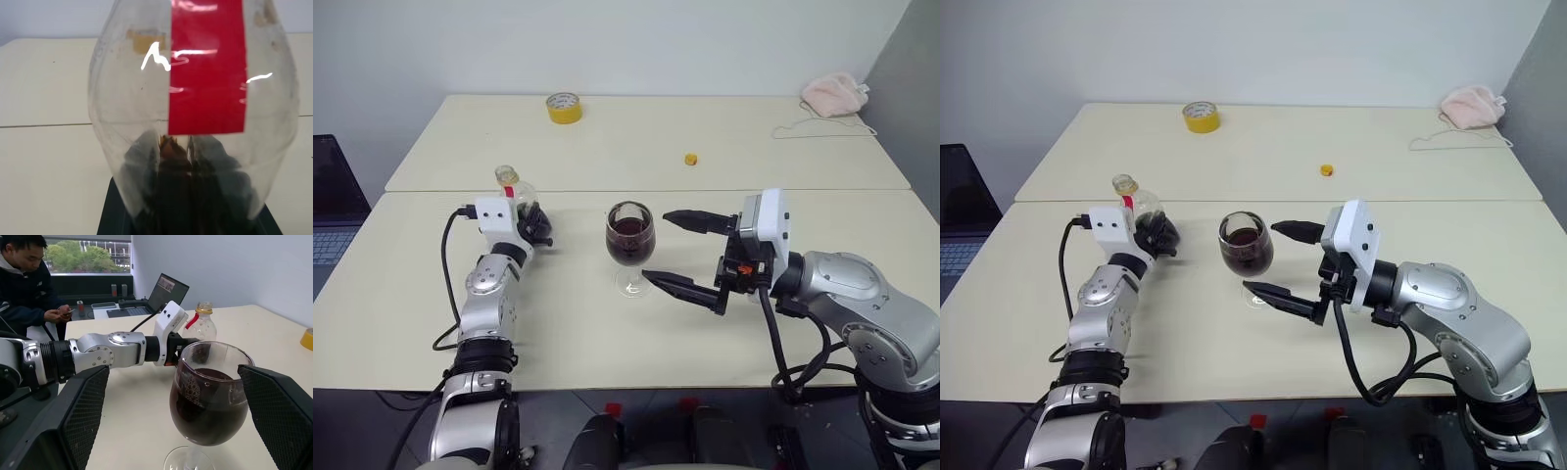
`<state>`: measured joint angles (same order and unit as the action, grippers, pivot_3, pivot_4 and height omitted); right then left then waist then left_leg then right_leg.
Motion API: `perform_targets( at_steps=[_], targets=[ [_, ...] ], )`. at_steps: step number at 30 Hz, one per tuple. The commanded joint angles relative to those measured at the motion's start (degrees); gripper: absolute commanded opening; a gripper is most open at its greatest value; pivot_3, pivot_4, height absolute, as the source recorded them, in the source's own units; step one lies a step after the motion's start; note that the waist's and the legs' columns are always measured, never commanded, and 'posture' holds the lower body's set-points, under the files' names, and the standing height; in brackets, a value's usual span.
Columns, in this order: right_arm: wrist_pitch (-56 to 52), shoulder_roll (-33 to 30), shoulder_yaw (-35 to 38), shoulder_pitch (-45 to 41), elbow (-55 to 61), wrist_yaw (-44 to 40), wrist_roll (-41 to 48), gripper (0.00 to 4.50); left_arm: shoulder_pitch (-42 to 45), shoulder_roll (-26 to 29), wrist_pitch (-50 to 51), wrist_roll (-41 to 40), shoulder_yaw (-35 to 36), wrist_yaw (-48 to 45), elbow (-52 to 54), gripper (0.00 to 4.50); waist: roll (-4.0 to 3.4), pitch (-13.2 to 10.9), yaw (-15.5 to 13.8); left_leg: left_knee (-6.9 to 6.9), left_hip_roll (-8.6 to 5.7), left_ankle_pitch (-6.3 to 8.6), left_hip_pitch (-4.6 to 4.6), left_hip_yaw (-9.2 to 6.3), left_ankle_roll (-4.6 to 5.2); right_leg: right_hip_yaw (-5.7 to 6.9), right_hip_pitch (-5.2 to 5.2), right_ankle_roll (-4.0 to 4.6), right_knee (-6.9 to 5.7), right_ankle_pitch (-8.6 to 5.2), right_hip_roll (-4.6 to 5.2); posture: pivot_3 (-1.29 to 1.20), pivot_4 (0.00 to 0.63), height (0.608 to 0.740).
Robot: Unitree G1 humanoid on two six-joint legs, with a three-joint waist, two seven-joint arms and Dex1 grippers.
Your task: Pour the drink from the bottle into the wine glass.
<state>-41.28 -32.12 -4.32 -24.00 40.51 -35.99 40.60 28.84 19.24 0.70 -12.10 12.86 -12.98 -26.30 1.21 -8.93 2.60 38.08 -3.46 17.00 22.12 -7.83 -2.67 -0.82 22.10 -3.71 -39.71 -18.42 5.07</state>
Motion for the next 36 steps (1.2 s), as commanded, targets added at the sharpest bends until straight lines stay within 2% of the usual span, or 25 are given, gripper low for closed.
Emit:
perform_targets(
  at_steps=[1,18,29,30,36],
  targets=[
    [0.7,-0.3,1.1,-0.8,2.8,0.2,1.0,4.50,0.8,0.4,-2.0,0.6,0.7,0.5,1.1,0.74,0.00,0.0,-0.1,0.00,0.00,0.00,0.00,0.00,0.00,0.00,0.00,0.00,0.00,0.00,0.00,0.00,0.150,0.740],
    [0.5,-0.9,1.2,-1.2,3.1,0.6,1.4,4.50,1.0,0.1,-3.0,0.9,0.6,0.2,-1.0,0.74,0.00,0.0,-0.3,-0.01,0.00,0.00,0.00,0.00,0.00,0.00,0.00,0.00,0.01,0.00,0.00,0.00,0.150,0.740],
    [0.3,-1.2,1.1,-1.3,3.2,0.7,1.7,4.50,0.1,0.2,-3.5,0.0,1.1,-1.3,-0.2,4.32,0.00,0.0,-0.3,-0.01,0.00,0.00,0.00,0.00,0.00,0.00,0.00,0.00,0.02,0.00,0.00,0.00,0.150,0.740],
    [0.4,-1.2,1.1,-1.2,3.2,0.7,1.7,4.50,-0.1,0.2,-3.5,0.0,1.1,-1.5,-0.1,4.48,0.01,0.0,-0.3,-0.01,0.00,0.00,0.00,0.00,0.00,0.00,0.00,0.00,0.03,0.00,0.00,0.00,0.150,0.740],
    [0.5,-1.1,0.9,-1.1,3.2,0.8,1.5,4.50,-0.7,0.2,-3.6,-0.2,1.3,-2.5,0.5,4.48,0.00,0.0,-0.3,-0.01,0.00,0.00,0.00,0.00,0.00,0.00,0.00,0.00,0.03,0.00,0.00,0.00,0.150,0.740]
  ],
)
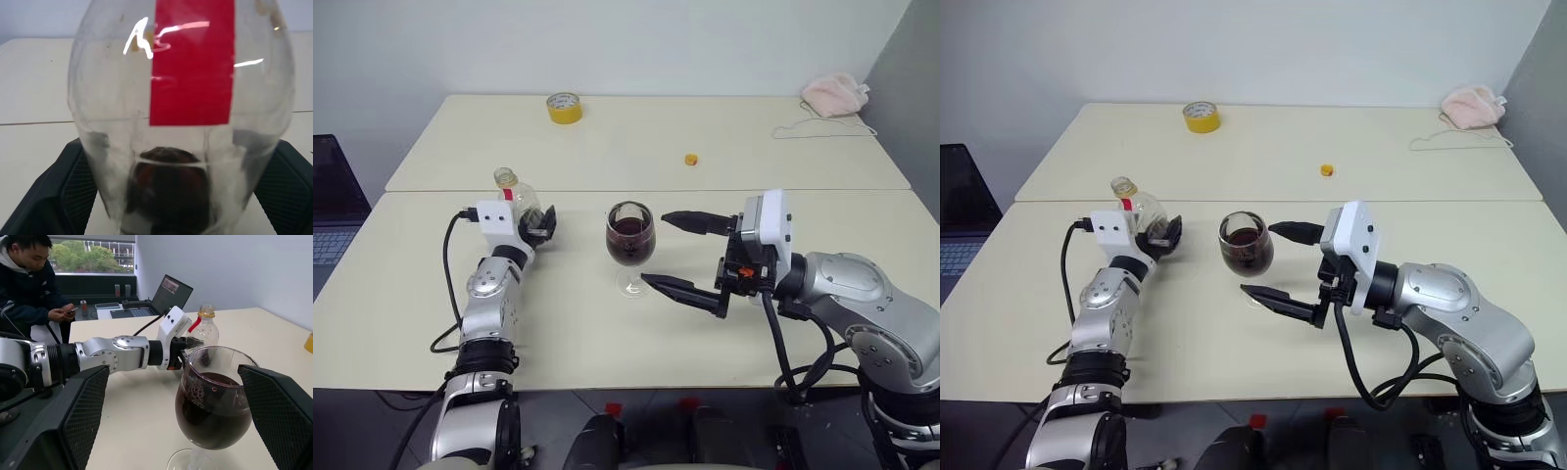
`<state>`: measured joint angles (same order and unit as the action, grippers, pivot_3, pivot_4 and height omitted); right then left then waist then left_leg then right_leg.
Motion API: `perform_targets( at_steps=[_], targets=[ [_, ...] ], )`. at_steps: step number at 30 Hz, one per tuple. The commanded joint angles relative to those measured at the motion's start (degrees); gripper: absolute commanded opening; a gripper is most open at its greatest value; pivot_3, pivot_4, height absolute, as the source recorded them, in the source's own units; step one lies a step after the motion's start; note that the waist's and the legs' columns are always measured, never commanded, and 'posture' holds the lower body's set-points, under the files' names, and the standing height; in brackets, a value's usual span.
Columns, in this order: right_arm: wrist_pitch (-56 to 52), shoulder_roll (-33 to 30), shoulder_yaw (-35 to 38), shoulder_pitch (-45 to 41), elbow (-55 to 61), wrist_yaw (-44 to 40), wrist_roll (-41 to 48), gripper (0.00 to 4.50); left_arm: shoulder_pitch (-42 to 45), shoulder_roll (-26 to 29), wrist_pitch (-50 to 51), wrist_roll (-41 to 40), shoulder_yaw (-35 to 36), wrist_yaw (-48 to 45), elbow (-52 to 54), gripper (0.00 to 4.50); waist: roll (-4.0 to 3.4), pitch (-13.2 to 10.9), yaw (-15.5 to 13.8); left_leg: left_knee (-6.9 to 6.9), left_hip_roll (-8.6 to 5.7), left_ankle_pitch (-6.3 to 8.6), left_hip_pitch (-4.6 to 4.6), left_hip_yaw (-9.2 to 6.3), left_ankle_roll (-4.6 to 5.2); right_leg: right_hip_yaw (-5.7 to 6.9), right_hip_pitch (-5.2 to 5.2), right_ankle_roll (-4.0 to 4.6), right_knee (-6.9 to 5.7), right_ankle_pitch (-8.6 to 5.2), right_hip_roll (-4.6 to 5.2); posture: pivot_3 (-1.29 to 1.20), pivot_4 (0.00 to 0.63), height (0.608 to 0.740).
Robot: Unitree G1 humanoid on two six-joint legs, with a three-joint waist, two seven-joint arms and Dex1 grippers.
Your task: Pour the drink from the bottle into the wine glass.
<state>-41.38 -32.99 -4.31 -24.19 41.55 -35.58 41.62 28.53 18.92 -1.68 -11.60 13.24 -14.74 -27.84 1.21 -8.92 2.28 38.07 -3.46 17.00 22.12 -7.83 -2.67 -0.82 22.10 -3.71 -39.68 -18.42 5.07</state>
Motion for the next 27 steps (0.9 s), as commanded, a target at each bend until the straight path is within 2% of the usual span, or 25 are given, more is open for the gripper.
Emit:
perform_targets(
  at_steps=[1,8,20,27],
  targets=[
    [0.6,-0.2,0.9,-0.9,2.2,0.4,0.5,4.50,-0.4,0.5,-1.2,-0.8,0.9,-0.9,2.1,4.48,0.00,0.0,0.0,0.00,0.00,0.00,0.00,0.00,0.00,0.00,0.00,0.00,0.00,0.00,0.00,0.00,0.150,0.740],
    [0.7,-0.2,0.8,-0.7,2.3,0.9,0.3,4.50,-2.7,1.2,-0.8,-0.8,1.6,-1.2,4.9,4.48,0.00,0.0,0.0,0.00,0.01,0.00,0.00,0.00,0.00,-0.01,0.00,0.00,0.01,0.00,0.00,0.00,0.150,0.740],
    [3.1,-0.7,4.7,3.9,-0.7,-0.4,1.2,4.50,-12.7,2.9,5.4,-3.6,3.5,-1.7,21.8,4.48,0.00,0.0,-0.5,-0.02,0.00,0.00,-0.01,0.01,0.00,-0.04,-0.05,0.00,0.13,0.00,0.01,0.00,0.150,0.740],
    [9.8,0.5,10.6,13.5,-4.4,-2.5,-0.6,4.50,-18.9,3.5,15.1,-5.9,3.9,-0.5,34.5,4.48,0.02,0.0,-0.6,-0.04,0.02,0.01,-0.05,0.00,0.01,-0.03,-0.13,0.00,0.18,0.00,0.00,0.00,0.150,0.740]
  ],
)
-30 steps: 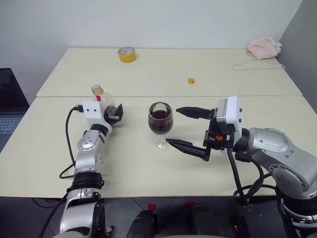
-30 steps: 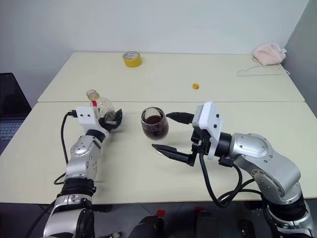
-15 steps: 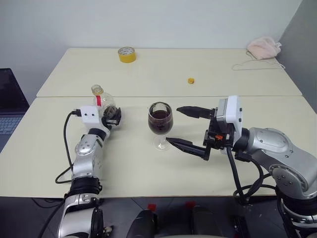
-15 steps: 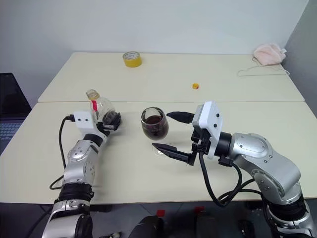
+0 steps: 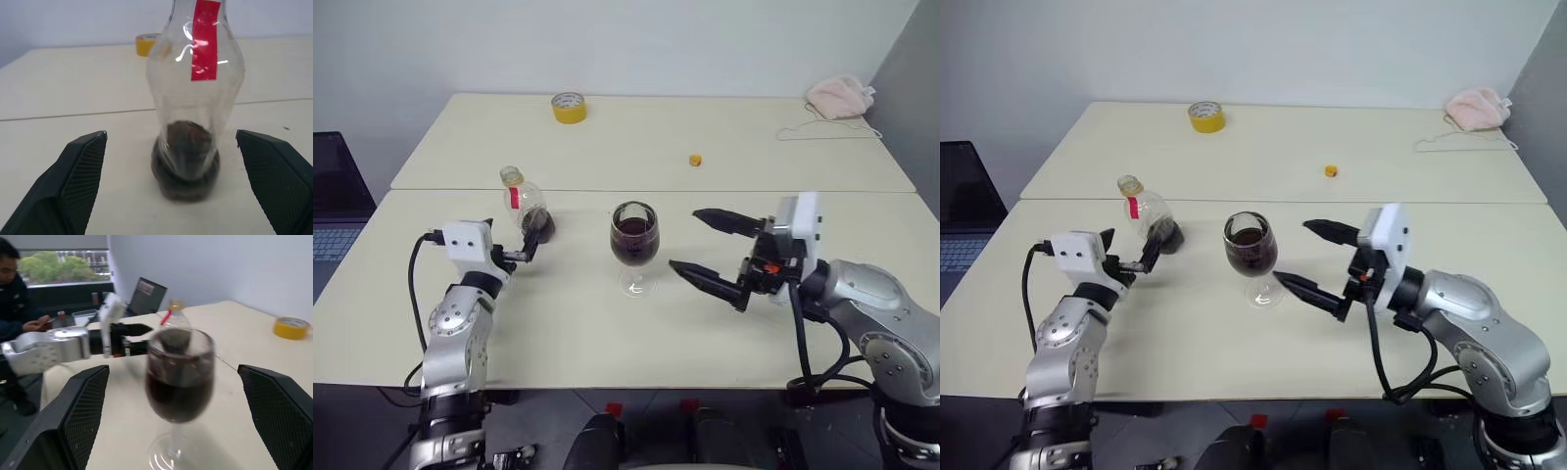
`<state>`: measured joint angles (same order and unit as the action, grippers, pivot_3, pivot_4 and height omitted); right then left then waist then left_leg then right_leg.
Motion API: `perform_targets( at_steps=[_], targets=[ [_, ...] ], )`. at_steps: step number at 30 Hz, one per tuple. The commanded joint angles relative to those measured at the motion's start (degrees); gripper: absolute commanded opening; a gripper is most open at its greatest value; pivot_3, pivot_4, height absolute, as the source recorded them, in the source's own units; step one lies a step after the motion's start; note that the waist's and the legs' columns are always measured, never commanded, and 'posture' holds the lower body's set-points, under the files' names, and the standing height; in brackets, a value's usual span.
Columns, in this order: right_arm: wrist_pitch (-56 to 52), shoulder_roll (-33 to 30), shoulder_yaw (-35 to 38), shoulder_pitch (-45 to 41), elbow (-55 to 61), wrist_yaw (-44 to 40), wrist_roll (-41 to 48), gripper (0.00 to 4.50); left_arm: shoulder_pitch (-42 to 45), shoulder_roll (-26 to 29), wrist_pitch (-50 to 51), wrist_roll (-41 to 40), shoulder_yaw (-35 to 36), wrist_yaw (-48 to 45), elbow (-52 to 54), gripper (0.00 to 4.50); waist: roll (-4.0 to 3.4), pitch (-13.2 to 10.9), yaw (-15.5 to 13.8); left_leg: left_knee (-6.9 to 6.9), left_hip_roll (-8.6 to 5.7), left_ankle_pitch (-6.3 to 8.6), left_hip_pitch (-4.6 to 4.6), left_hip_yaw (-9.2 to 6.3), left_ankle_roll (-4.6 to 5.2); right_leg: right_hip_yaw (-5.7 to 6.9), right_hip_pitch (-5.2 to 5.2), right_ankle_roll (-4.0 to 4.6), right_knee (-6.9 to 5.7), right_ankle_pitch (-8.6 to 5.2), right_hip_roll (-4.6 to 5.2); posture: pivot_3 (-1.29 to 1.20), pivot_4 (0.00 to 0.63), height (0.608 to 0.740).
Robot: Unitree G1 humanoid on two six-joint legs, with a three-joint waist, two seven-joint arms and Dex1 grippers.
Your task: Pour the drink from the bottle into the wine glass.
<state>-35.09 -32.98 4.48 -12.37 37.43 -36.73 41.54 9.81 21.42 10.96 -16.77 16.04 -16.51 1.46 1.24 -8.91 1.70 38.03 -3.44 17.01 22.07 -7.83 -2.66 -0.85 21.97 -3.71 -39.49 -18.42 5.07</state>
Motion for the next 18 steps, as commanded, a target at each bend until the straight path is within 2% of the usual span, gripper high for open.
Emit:
perform_targets(
  at_steps=[1,5,11,18],
  targets=[
    [4.3,0.5,2.1,3.0,-1.0,-1.8,-0.8,4.50,-0.8,1.1,3.5,-0.3,0.8,1.5,6.4,4.48,-0.01,0.0,0.0,0.00,0.00,0.00,-0.04,0.03,0.00,-0.02,-0.02,0.00,-0.02,0.00,0.00,0.00,0.150,0.740],
    [7.4,2.0,2.9,7.0,-5.6,-1.5,-2.7,4.50,-2.9,1.4,9.5,0.8,0.3,3.1,9.4,4.48,-0.01,0.0,0.0,-0.05,0.01,0.01,-0.20,0.06,0.02,-0.04,-0.18,0.00,0.03,0.00,-0.03,0.00,0.150,0.740],
    [13.7,8.1,2.7,7.0,-13.6,4.4,-9.6,4.50,-4.7,0.3,3.1,2.8,1.4,4.0,10.0,4.48,-0.02,0.0,0.0,-0.09,0.06,0.01,-0.25,0.04,0.01,-0.03,-0.20,0.00,0.03,0.00,-0.07,0.00,0.150,0.740],
    [35.0,18.3,3.3,3.4,-33.0,20.0,-28.2,4.50,-8.0,-2.4,-2.0,2.8,0.3,3.3,10.2,4.48,-0.09,0.0,0.0,-0.11,0.02,0.00,-0.29,0.11,0.00,-0.09,-0.19,0.00,0.05,0.00,-0.04,0.00,0.150,0.740]
  ],
)
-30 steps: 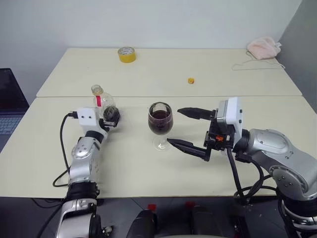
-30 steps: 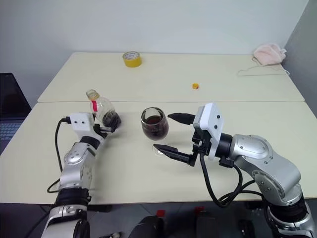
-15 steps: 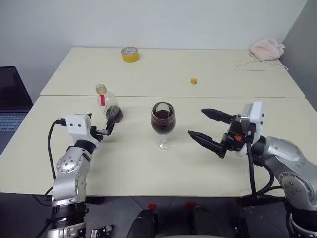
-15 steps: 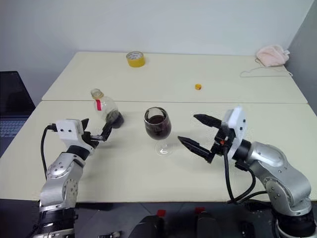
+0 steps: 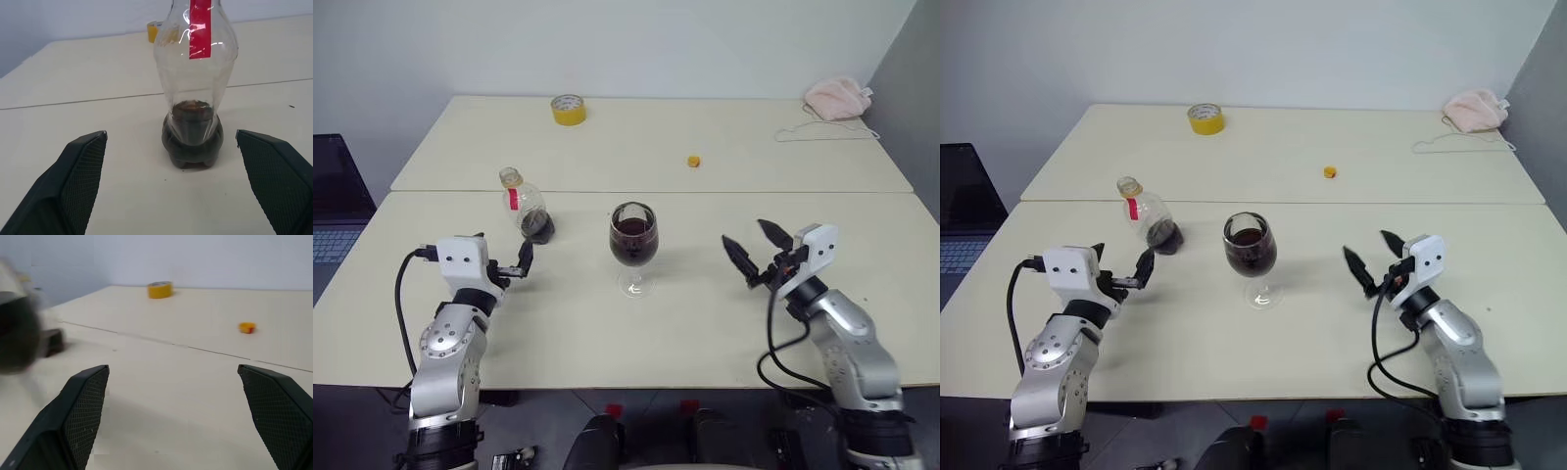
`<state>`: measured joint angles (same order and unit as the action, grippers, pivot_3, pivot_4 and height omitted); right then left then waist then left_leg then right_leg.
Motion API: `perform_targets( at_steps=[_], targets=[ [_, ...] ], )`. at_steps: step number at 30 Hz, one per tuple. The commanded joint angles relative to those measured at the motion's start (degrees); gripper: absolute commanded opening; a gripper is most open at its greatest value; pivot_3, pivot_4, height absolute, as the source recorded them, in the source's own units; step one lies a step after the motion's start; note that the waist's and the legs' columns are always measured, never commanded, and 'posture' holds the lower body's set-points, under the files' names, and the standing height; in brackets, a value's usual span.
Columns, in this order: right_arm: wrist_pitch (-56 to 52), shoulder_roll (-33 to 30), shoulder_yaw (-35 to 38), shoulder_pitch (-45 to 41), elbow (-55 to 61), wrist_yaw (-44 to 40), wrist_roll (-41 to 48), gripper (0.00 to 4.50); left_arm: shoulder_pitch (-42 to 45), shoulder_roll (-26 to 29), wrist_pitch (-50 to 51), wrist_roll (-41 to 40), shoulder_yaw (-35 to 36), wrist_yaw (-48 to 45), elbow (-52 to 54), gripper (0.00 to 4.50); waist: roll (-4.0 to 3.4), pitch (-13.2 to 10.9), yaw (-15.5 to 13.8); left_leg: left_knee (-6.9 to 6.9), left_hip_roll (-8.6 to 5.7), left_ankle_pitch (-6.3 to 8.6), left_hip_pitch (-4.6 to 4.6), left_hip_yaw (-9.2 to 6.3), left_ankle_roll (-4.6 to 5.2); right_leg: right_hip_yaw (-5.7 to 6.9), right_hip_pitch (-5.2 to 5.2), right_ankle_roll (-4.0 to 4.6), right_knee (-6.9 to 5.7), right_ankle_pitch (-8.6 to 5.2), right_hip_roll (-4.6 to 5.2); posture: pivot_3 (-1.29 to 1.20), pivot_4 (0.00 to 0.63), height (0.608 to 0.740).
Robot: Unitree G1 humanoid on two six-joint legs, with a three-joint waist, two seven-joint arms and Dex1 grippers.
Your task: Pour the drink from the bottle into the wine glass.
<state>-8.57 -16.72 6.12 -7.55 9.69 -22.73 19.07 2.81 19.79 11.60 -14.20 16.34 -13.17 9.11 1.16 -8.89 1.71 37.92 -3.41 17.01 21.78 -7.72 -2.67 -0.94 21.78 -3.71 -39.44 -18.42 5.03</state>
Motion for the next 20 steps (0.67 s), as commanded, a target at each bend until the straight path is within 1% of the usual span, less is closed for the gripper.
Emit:
perform_targets(
  at_steps=[1,5,11,20],
  targets=[
    [10.5,3.1,2.1,-2.0,-7.7,7.9,-7.1,4.50,-1.4,-1.2,-3.2,0.6,-0.4,0.1,2.6,4.48,-0.02,0.0,0.1,-0.01,0.01,0.00,0.02,0.00,-0.01,0.00,0.04,0.00,-0.02,0.00,0.00,0.00,0.150,0.740],
    [14.0,6.2,3.6,-3.9,-13.5,11.4,-7.8,4.50,-1.8,-2.5,-5.4,1.8,-1.4,0.7,2.1,4.48,-0.02,0.0,0.1,0.02,0.00,0.00,0.03,0.03,-0.01,-0.02,0.02,0.00,-0.01,0.00,0.00,0.00,0.150,0.740],
    [16.1,7.1,4.4,-6.4,-17.9,12.7,-7.4,4.50,-1.2,-3.1,-7.5,2.6,-2.1,0.4,0.7,4.48,-0.04,0.0,0.1,0.01,0.01,0.00,0.02,0.04,-0.01,-0.03,0.01,0.00,-0.01,0.00,0.00,0.00,0.150,0.740],
    [16.4,7.4,3.8,-7.5,-19.3,11.8,-7.4,4.50,0.0,-3.1,-12.1,3.1,-2.0,-0.4,-4.0,4.48,-0.06,0.0,0.2,0.00,0.02,0.00,0.01,0.03,-0.01,-0.03,0.02,0.00,-0.01,0.00,-0.02,0.00,0.150,0.740]
  ],
)
